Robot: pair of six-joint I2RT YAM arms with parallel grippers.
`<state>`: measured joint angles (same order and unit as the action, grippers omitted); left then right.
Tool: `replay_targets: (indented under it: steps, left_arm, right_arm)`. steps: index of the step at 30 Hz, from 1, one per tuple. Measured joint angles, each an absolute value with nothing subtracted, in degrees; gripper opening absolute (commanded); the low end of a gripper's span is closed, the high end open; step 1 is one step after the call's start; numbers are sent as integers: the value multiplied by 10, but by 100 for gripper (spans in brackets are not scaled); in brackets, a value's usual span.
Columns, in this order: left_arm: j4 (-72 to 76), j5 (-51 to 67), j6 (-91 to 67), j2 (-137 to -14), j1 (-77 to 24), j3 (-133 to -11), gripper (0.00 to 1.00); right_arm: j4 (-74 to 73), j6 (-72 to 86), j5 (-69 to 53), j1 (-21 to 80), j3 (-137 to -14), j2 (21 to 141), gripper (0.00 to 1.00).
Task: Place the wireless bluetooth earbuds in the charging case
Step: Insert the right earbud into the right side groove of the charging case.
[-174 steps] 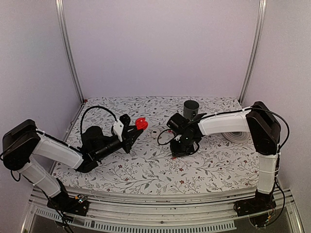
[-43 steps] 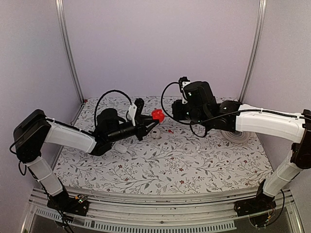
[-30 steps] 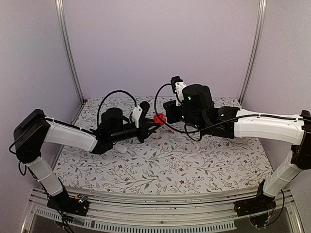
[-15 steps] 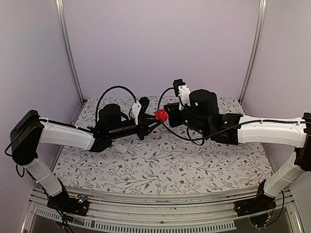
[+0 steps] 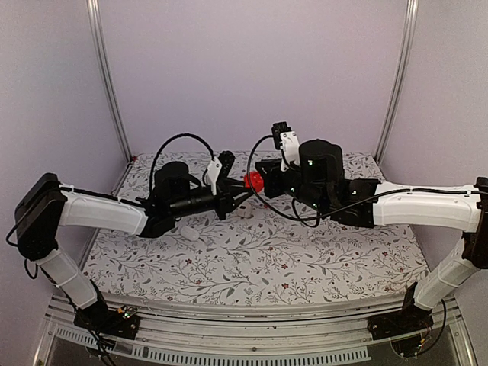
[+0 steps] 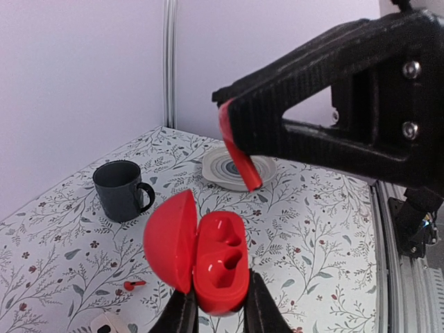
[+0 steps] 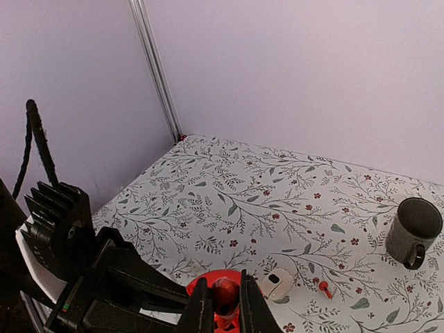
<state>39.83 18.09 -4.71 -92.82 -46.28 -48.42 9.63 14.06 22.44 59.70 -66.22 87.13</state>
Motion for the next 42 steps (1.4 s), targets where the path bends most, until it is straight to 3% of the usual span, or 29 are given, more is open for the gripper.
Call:
replay_targets:
  steps: [42]
  left_arm:
    - [389,203,-82,-905,-464,-498,0]
  right_arm:
    - [108,138,217,606,-650,875,5]
